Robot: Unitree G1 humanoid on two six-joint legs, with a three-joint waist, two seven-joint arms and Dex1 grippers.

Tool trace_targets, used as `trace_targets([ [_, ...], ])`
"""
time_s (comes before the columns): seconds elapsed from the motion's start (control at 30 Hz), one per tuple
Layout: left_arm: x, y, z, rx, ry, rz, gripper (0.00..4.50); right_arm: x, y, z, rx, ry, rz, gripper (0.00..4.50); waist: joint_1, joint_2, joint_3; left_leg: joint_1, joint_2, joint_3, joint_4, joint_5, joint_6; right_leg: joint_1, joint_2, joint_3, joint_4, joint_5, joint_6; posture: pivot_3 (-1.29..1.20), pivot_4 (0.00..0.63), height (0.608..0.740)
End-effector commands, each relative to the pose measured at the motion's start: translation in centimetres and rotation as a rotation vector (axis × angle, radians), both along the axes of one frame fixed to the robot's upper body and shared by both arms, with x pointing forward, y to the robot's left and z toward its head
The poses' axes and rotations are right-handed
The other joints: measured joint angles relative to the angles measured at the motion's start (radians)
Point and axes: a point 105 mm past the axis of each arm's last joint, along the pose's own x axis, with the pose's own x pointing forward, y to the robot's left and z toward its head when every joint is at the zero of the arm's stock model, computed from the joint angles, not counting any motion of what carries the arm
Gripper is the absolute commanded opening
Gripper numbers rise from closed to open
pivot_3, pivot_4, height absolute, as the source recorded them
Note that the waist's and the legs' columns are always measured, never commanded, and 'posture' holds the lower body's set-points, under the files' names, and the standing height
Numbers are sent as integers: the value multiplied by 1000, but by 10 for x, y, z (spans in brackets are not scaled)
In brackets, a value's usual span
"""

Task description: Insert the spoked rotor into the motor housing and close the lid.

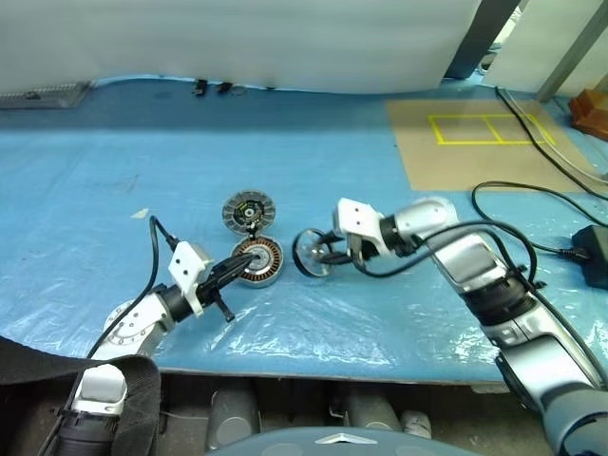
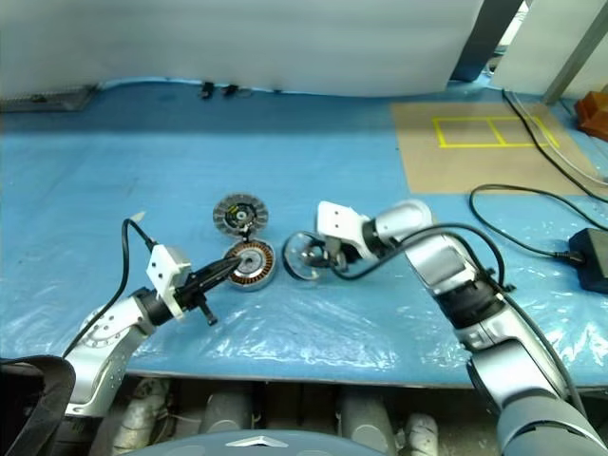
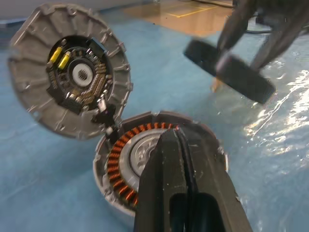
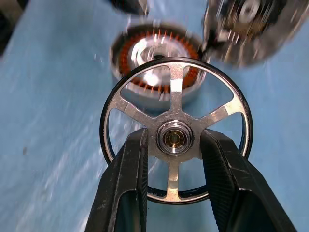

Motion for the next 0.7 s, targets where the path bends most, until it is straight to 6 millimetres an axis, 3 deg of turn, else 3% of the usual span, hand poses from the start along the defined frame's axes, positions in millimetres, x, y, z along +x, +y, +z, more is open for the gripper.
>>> trace_targets([
  [0.03, -4, 12, 11, 6, -65, 53, 0, 1, 20, 16, 23, -1, 67, 1273, 7, 0, 0, 0, 0, 0, -1, 0, 0, 0, 0, 0, -1, 0, 0, 0, 150, 740],
  [0.37, -8, 25, 0, 3, -71, 132, 0, -2, 53, 6, -40, 62, 163, 1273, 13, 0, 0, -3, 1, 2, -1, 0, 0, -1, 0, 0, -4, 0, 0, 0, 150, 740],
  [0.7, -7, 17, -10, -19, -64, 127, 0, 4, 63, 0, -50, 62, 131, 1273, 11, 0, 0, -3, 2, 2, -1, 0, -1, -1, 2, 0, -3, 0, 0, 0, 150, 740],
])
